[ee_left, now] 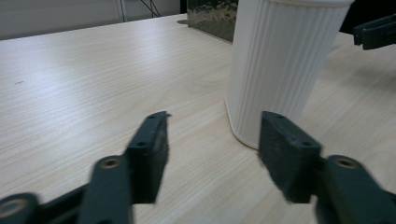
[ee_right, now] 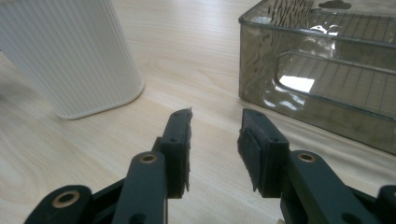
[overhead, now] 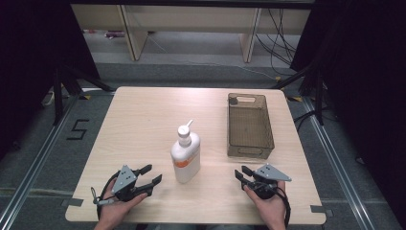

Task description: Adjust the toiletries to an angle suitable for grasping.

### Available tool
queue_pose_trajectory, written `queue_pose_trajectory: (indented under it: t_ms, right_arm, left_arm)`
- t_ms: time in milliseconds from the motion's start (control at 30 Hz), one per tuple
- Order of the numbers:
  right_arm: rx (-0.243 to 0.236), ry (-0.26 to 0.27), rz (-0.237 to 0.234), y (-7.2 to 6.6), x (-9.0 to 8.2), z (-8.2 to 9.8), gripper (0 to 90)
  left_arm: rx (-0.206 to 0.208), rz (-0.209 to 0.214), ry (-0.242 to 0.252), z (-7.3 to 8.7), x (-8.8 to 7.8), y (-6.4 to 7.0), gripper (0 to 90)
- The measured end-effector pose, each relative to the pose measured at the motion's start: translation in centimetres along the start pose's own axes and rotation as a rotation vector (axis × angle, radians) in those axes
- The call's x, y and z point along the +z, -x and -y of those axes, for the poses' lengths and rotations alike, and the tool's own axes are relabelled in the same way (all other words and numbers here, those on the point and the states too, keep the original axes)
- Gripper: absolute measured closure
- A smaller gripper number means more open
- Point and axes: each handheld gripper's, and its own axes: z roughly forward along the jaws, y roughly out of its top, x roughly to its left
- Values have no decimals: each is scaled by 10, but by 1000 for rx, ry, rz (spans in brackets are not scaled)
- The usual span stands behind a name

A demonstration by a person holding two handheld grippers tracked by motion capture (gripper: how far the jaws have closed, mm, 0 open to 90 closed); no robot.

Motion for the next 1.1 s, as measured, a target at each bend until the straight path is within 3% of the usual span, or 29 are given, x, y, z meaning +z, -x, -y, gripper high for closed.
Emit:
queue_pose_trajectory:
  t_ms: [100,200,233,267,333,400,433,467,500,533,633,833,1067,1100]
  right_arm:
    - [-53,19,26,-1,2,4,764]
    - [-42,7,4,-3,3,4,828]
    - [-60,7,23,-3,3,4,838]
    - [-61,17,23,-4,4,4,845]
    - [-57,10,17,-6,3,2,852]
    - [-60,24,15,-8,4,2,858]
    - [-25,15,6,-12,3,1,860]
    - [-26,19,1,-13,3,1,860]
    - [-60,28,3,-11,3,0,860]
    - [-39,26,-1,-14,3,0,860]
    - [-69,23,2,-13,3,-2,860]
    - [-61,27,-9,-14,4,-2,860]
    - [-60,25,-10,-15,5,-2,853]
    - [-34,24,-13,-17,5,-2,852]
  left_arm:
    - [23,13,26,-7,-6,6,727]
    - [18,61,50,-18,-11,18,864]
    - [28,87,55,-21,-11,24,885]
    - [28,87,55,-21,-11,24,891]
    - [58,166,58,-32,-5,43,892]
    - [71,195,44,-36,2,53,893]
    - [71,195,44,-36,2,53,892]
    - [93,207,33,-39,11,58,893]
    - [103,205,23,-40,16,60,893]
    - [110,202,19,-41,21,63,893]
    - [143,191,-3,-42,32,67,894]
    - [143,167,-32,-39,40,65,895]
    - [122,160,-20,-39,45,56,895]
    - [122,160,-20,-39,45,56,895]
